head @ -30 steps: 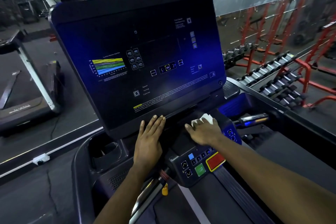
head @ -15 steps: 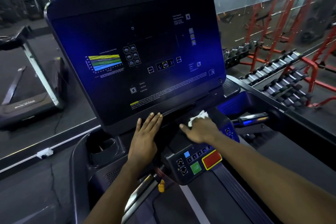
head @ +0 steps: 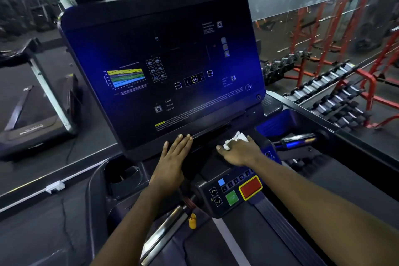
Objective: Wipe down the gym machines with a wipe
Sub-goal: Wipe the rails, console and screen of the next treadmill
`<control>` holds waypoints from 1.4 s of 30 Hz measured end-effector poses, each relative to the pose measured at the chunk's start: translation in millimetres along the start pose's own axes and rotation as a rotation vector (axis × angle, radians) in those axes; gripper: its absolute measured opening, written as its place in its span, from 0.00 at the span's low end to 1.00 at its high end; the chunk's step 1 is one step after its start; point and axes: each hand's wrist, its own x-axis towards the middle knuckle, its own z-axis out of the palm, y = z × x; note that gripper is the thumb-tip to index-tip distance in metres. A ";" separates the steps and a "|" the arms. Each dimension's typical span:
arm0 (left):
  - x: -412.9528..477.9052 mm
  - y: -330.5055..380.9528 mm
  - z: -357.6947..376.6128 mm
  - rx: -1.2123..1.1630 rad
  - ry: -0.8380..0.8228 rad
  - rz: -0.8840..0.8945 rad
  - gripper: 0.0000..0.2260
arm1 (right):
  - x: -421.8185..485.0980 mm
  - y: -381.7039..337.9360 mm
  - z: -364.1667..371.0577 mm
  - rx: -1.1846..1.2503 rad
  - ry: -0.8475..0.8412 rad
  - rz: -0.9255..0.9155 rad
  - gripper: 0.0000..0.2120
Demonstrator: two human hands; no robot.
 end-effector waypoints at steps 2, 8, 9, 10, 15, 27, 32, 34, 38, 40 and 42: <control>0.1 -1.6 -1.4 -0.024 -0.024 0.007 0.44 | -6.2 -16.0 5.5 -0.046 -0.019 -0.087 0.37; 5.3 -5.7 -2.9 -0.046 -0.063 0.001 0.42 | -48.4 -59.6 21.5 0.011 -0.092 -0.382 0.35; 6.5 -5.4 -4.2 -0.055 -0.066 -0.005 0.42 | -54.1 -56.7 21.9 0.020 -0.079 -0.368 0.34; 7.4 -4.3 -5.2 -0.066 -0.068 -0.011 0.42 | -59.4 -50.7 18.5 0.019 -0.052 -0.329 0.32; 6.9 -3.5 -5.3 -0.094 -0.046 -0.017 0.44 | -50.6 -14.5 5.4 0.007 0.090 -0.011 0.31; 7.2 -6.2 2.4 -0.128 -0.007 -0.028 0.43 | -67.0 -12.0 22.7 -0.051 0.413 0.137 0.29; 7.4 -6.6 5.9 -0.112 0.017 -0.023 0.42 | -103.5 -59.3 53.5 0.152 0.423 -0.279 0.26; 7.7 -5.3 4.5 -0.109 0.012 -0.025 0.42 | -105.5 -59.9 55.7 0.145 0.424 -0.264 0.30; 6.7 -3.3 3.5 -0.092 0.016 -0.033 0.41 | -75.3 -21.8 46.2 0.130 0.428 0.002 0.28; 6.8 -0.6 6.4 -0.084 0.053 -0.047 0.40 | -72.2 -18.6 45.8 0.141 0.407 0.024 0.28; 6.5 2.5 12.5 -0.084 0.095 -0.075 0.38 | -84.1 -26.3 52.7 0.108 0.402 -0.094 0.29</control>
